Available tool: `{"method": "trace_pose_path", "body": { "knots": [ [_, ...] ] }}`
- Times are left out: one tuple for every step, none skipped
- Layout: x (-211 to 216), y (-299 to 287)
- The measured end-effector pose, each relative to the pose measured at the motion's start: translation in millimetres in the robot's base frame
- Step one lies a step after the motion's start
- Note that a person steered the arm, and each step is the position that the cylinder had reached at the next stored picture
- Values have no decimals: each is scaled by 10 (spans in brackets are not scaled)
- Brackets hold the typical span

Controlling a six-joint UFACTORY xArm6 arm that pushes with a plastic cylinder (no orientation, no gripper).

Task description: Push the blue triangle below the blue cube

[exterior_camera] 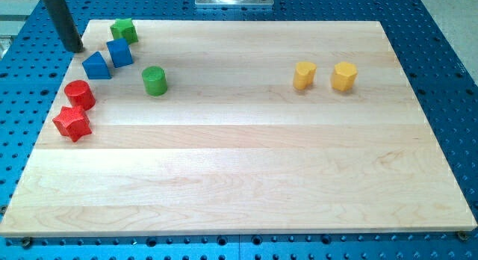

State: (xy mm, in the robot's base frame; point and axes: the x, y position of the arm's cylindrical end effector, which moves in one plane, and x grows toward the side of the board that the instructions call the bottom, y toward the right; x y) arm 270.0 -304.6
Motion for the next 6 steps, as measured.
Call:
{"method": "trace_pose_path", "body": {
  "knots": [
    [317,45],
    [524,116],
    [699,388],
    [710,566],
    [710,403],
    [784,0]
  ]
}}
